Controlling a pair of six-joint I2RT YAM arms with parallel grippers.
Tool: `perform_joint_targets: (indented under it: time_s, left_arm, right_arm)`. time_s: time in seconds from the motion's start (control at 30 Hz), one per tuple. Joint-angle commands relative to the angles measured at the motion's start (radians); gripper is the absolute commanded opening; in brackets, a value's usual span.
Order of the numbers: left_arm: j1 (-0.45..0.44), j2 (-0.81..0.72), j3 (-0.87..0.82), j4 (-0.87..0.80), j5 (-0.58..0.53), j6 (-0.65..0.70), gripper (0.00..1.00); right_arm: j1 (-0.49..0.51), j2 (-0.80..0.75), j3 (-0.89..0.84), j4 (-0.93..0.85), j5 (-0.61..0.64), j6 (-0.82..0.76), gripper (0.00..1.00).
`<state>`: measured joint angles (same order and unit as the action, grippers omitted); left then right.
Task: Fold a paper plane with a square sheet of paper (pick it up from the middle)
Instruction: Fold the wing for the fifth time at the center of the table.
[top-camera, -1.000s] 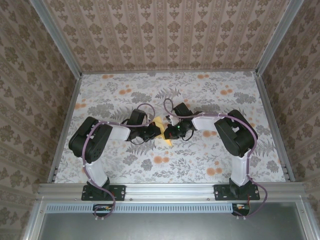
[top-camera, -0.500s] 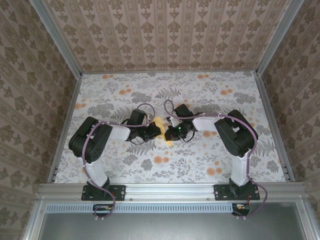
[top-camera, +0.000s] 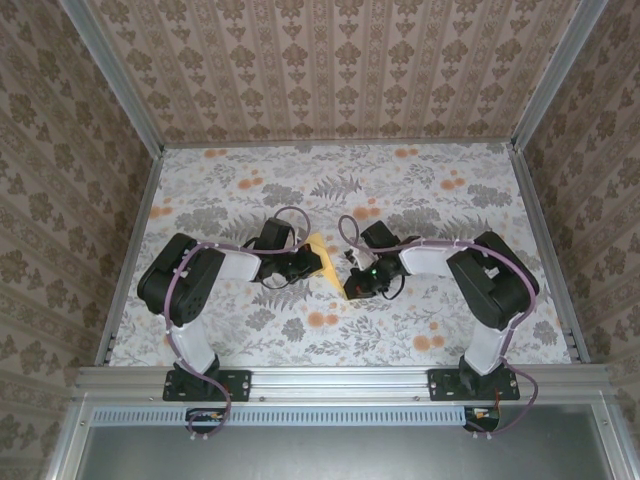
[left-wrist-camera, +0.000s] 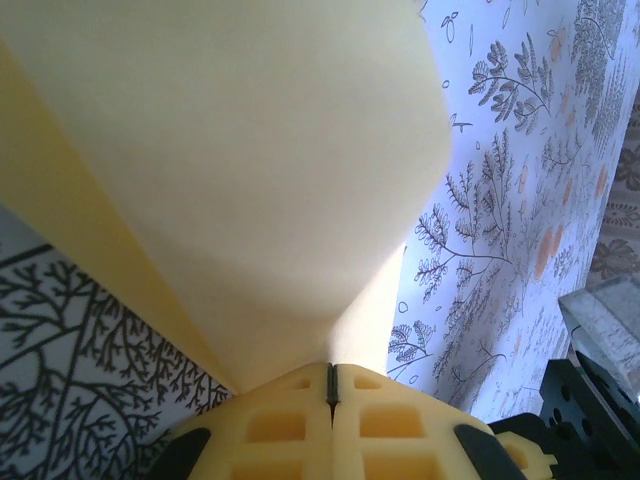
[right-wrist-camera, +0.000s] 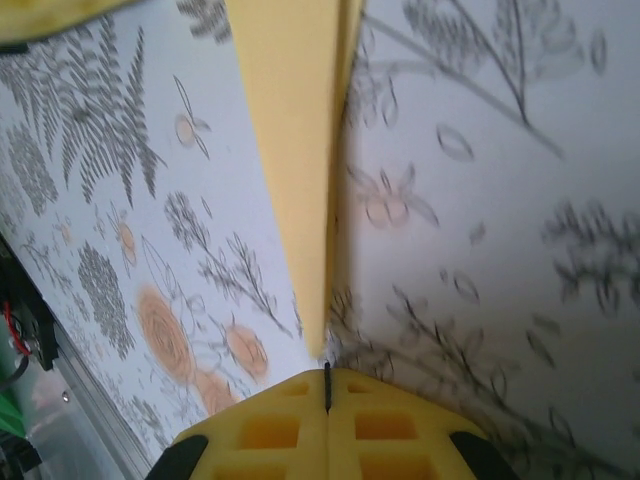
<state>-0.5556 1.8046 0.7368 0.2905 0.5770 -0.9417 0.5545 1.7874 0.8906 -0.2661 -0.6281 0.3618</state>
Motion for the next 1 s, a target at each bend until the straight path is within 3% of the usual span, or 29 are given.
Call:
perform_joint_targets:
  time_s: [0.0, 0.13, 0.43, 0.7, 0.97]
  left_arm:
    - [0.003, 0.053, -0.018, -0.121, -0.082, 0.01, 0.0]
    - [0.002, 0.048, -0.016, -0.116, -0.073, 0.012, 0.0]
    - [0.0, 0.035, 0.003, -0.116, -0.046, 0.029, 0.0]
    - [0.017, -0.019, 0.097, -0.248, -0.017, 0.158, 0.01]
    - [0.058, -0.071, 0.149, -0.292, 0.013, 0.329, 0.13]
  right_arm:
    - [-0.005, -0.063, 0.011, -0.033, 0.016, 0.0, 0.0]
    - [0.006, -0.057, 0.068, 0.043, 0.029, 0.047, 0.0]
    - [0.023, 0.112, 0.19, 0.096, 0.102, 0.087, 0.0]
    - [0.027, 0.168, 0.199, 0.037, 0.149, 0.044, 0.0]
    - [0.027, 0.183, 0.189, 0.009, 0.175, 0.031, 0.0]
